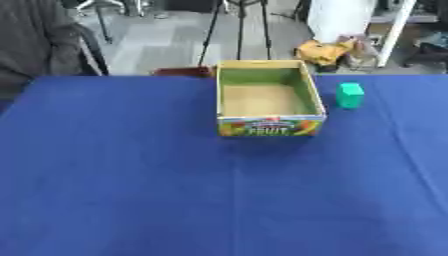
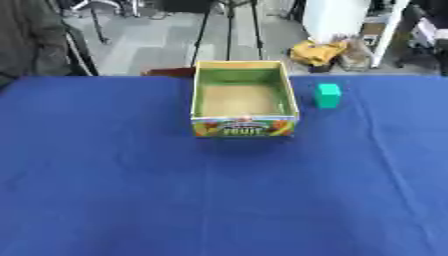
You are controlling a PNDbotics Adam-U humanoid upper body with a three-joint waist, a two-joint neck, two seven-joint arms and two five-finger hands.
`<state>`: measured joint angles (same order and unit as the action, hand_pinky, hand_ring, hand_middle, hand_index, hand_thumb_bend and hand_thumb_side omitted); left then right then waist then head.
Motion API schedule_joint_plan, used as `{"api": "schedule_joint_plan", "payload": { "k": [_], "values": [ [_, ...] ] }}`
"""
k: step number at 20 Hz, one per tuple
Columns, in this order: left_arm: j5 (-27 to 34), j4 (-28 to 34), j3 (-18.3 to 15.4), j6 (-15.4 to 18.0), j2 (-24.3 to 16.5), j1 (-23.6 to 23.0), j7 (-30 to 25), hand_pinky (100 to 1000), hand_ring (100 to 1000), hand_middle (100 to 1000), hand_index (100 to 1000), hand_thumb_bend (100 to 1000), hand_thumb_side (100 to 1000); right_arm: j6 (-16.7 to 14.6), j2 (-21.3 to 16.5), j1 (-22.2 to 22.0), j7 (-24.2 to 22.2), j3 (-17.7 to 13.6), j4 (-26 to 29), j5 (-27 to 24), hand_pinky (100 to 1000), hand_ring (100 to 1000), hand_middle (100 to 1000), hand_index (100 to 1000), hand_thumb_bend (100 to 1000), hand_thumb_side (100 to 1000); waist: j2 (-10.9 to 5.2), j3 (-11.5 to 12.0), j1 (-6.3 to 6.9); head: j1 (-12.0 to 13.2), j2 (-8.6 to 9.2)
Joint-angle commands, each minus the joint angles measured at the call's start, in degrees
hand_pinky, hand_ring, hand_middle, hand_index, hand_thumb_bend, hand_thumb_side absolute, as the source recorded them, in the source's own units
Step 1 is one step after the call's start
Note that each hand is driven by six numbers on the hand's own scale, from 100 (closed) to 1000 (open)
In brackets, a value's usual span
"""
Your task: Pick up objects on the table and place them in the box.
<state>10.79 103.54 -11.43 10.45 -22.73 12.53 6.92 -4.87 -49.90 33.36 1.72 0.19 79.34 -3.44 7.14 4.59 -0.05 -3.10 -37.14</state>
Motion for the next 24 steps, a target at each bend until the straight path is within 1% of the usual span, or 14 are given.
{"api": "schedule_joint_plan", "payload": {
  "k": [1,6,10,14,18,22,24],
  "values": [
    [0.3,0.8,0.4,0.0,-1.7,0.5,-0.8,651,675,657,804,805,851,-0.4,-2.8,2.9,-2.5,0.3,-4.4,2.4,592,701,746,842,423,453,-0.95,0.3,-0.14,-0.5,0.31],
    [0.6,0.6,0.9,-0.1,-2.0,0.5,-1.5,651,675,657,804,803,852,-0.6,-1.5,6.9,-4.9,0.8,-12.5,8.0,592,702,742,839,416,423,-1.13,1.0,-0.55,-0.9,0.27],
    [0.7,0.5,1.4,-0.2,-2.2,0.7,-2.3,651,674,656,805,802,853,-0.7,0.1,10.2,-6.4,1.1,-19.4,13.5,597,707,740,837,410,385,-1.09,1.8,-1.01,-1.8,0.75],
    [0.8,0.6,1.9,-0.3,-2.5,1.1,-3.0,651,673,655,805,801,854,-0.9,1.3,13.4,-7.8,1.1,-25.0,21.1,604,716,738,833,403,374,-0.90,2.9,-1.47,-2.8,1.34],
    [0.9,0.7,2.4,-0.4,-2.5,1.5,-3.7,651,672,654,806,800,855,-0.7,2.3,16.4,-8.9,0.7,-30.1,29.4,625,746,746,832,375,333,-0.45,4.1,-1.86,-3.6,2.09],
    [1.0,0.9,2.6,-0.4,-2.4,1.9,-4.2,651,670,653,807,800,856,-0.4,2.6,18.1,-9.8,-0.2,-33.9,35.8,651,780,760,835,315,197,0.16,5.5,-2.27,-4.7,3.02],
    [1.1,1.0,2.6,-0.4,-2.5,2.1,-4.3,651,670,652,808,800,857,-0.2,2.4,18.7,-10.7,-0.4,-35.1,38.7,666,798,773,839,296,159,0.47,6.2,-2.50,-5.3,3.44]
  ]
}}
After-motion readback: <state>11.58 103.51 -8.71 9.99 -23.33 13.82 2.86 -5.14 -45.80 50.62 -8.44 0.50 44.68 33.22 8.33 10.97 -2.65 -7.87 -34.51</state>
